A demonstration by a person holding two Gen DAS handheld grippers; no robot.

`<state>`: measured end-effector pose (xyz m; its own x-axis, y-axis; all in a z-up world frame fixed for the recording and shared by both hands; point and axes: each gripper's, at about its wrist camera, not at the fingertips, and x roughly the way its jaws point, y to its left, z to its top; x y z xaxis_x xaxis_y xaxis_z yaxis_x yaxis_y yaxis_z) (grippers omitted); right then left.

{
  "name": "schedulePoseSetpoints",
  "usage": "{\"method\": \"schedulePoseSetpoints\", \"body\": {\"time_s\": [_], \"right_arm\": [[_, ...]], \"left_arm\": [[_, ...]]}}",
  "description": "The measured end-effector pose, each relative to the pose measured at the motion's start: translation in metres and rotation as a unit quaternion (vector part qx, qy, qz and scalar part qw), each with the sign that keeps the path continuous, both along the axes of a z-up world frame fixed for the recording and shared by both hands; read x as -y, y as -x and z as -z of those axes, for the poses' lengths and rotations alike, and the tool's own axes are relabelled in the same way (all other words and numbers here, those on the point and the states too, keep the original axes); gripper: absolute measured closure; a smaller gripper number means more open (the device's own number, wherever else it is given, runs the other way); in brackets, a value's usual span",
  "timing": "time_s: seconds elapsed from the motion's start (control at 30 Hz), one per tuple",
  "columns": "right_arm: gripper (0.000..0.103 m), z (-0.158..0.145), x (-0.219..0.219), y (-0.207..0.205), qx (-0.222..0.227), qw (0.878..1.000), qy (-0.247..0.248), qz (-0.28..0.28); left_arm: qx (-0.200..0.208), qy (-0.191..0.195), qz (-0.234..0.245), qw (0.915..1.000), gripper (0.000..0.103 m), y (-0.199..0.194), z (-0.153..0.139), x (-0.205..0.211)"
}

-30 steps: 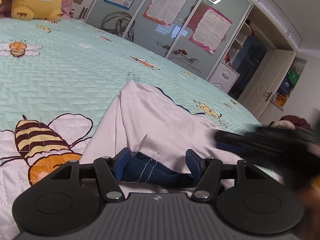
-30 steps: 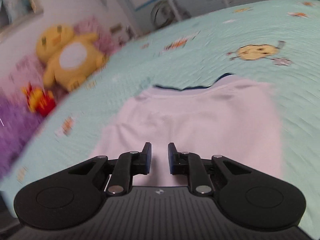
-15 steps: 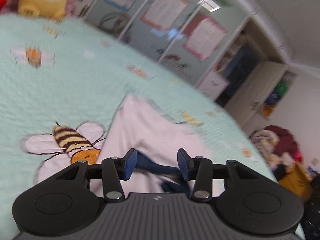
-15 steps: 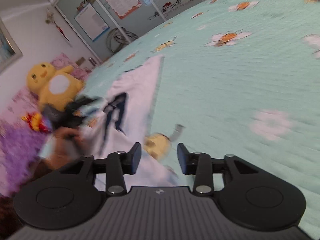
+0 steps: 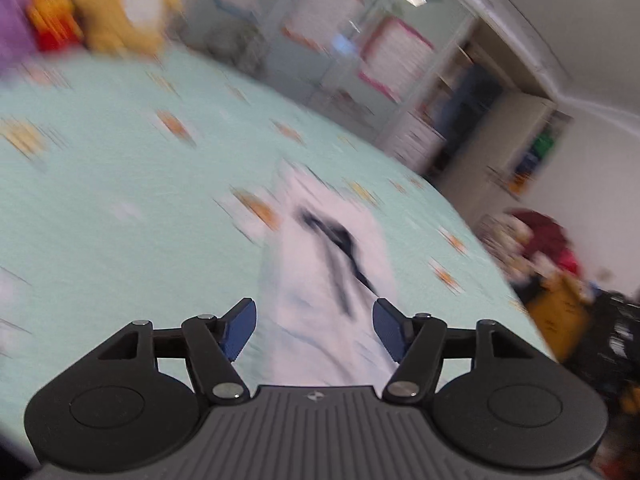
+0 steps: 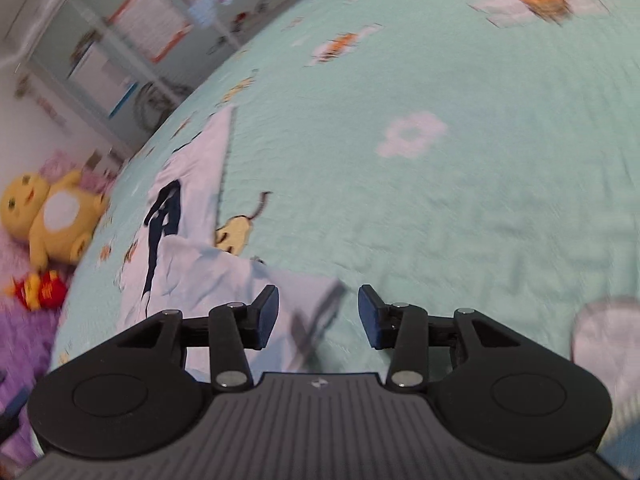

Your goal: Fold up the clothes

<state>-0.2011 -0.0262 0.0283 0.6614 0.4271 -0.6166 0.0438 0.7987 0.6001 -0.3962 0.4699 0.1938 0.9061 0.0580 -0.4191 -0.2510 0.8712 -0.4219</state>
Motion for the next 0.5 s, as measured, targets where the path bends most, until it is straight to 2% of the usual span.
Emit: {"method": "schedulePoseSetpoints", "body": {"time_s": [0.07,0.13,0.23,0.27,0.33,0.37,0.4,0.43,0.5], "right_arm": [[0.058,0.000,-0.001,0.010,0.009,1.000,0.002,-0.003],[0.058,-0.006,-0.009,0.021,0.026,0.999,0.012,-0.020],[0.058,-0.026,-0.038,0.037,0.076,0.993,0.046,-0.081],[0.058,-0.033,-0.048,0.043,0.093,0.989,0.057,-0.102],[0.058,-0.047,-0.067,0.054,0.126,0.979,0.079,-0.142],[0.059,-0.053,-0.077,0.059,0.142,0.972,0.090,-0.162],[0.059,-0.056,-0.088,0.061,0.142,0.969,0.077,-0.189],[0.059,-0.057,-0.099,0.060,0.131,0.967,0.055,-0.212],[0.067,-0.059,-0.123,0.056,0.121,0.962,0.031,-0.243]], "left_arm": [[0.029,-0.062,-0.056,0.9960,0.033,0.039,-0.034,-0.010],[0.036,-0.130,-0.105,0.9853,0.030,0.067,-0.056,-0.011],[-0.009,-0.164,-0.093,0.9820,0.028,0.069,-0.045,0.000],[-0.028,-0.150,-0.074,0.9856,0.028,0.063,-0.032,0.004],[-0.059,-0.089,-0.018,0.9942,0.028,0.043,0.008,0.013],[-0.080,-0.056,0.003,0.9952,0.030,0.030,0.030,0.019],[-0.103,-0.025,0.021,0.9942,0.033,0.015,0.052,0.024],[-0.121,-0.003,0.036,0.9921,0.040,0.002,0.070,0.031],[-0.118,-0.006,0.062,0.9911,0.044,-0.023,0.089,0.047]]}}
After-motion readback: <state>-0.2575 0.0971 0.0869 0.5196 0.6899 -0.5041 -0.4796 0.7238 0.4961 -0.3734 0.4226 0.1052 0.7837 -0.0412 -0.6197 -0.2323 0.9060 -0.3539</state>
